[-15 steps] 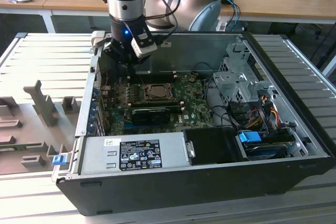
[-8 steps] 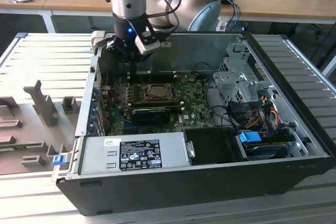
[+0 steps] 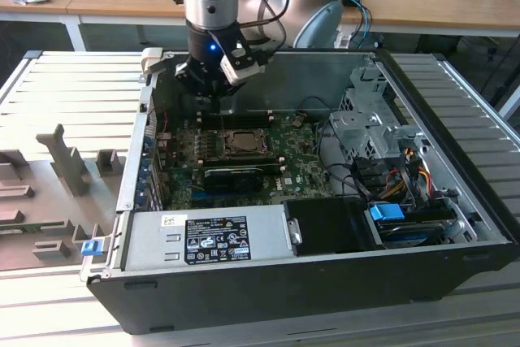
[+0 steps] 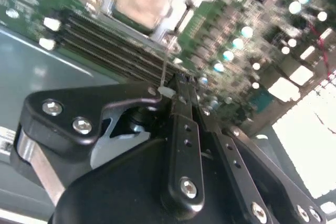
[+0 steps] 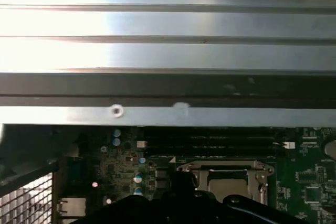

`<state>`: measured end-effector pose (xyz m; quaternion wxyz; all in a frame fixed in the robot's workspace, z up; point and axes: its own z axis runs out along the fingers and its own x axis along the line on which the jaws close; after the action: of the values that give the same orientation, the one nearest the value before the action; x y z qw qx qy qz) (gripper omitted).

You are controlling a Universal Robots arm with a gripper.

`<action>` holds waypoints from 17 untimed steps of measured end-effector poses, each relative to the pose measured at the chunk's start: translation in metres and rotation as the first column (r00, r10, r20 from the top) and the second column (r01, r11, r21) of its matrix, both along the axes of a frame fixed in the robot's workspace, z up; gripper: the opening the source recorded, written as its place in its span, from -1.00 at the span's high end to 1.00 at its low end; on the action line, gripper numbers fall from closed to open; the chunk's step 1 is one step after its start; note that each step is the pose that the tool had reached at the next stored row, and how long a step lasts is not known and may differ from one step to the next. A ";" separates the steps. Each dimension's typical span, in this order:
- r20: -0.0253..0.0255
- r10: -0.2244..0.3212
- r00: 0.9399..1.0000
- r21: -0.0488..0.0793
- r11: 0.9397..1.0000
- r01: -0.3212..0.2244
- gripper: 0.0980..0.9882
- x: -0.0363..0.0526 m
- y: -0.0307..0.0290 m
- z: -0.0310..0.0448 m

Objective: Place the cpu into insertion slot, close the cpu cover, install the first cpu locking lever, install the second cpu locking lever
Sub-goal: 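Install the first cpu locking lever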

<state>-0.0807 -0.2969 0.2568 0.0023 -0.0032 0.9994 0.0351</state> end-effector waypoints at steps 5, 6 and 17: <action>0.000 0.001 1.000 0.001 1.000 -0.001 0.98 0.0263 0.0000 -0.0025; 0.000 0.002 1.000 0.012 1.000 -0.002 0.98 0.0275 -0.0001 -0.0028; 0.002 0.057 0.998 0.027 0.998 -0.057 0.98 0.0411 0.0009 -0.0191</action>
<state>-0.0396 -0.2960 0.2377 0.0022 -0.0318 0.9983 0.0486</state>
